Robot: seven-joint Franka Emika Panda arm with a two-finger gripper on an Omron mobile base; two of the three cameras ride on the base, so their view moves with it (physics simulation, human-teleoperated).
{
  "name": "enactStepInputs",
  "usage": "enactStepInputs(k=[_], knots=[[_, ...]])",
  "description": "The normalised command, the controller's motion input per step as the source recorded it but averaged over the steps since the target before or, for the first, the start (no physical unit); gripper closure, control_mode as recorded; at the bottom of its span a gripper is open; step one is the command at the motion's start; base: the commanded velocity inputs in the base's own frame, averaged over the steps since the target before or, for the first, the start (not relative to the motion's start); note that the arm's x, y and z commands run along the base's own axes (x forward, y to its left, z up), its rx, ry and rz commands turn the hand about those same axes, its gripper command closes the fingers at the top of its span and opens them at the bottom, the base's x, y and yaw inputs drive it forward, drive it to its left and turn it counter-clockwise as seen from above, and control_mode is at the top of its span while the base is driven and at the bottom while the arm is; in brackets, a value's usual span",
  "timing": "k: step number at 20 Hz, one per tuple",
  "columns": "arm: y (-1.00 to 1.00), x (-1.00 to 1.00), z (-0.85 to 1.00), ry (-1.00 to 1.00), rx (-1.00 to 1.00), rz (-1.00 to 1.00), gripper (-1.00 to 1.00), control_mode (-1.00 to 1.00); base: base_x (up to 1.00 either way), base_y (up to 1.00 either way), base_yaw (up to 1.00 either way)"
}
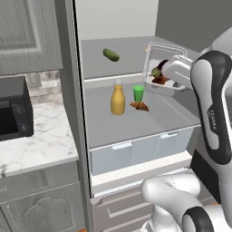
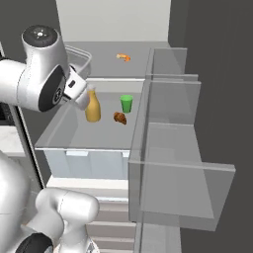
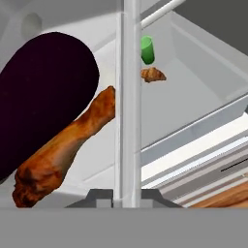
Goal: Place the tupperware on the top shelf of the fridge. Make space for the tupperware among the existing items by rearranging them on the shelves if needed. Close the fridge door when finished.
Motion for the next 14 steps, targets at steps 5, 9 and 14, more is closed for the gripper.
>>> enactStepInputs(k=[5,9,14], knots=[[0.0,0.59,0.0,-0.01,0.0,0.0,1.0,-1.0,0.0,0.0,0.0],[0.0,0.62,0.0,0.0,0.0,-0.01,1.0,-1.0,0.0,0.0,0.0],[0.0,0.66,0.0,0.0,0.0,-0.01,1.0,-1.0,0.0,0.0,0.0]])
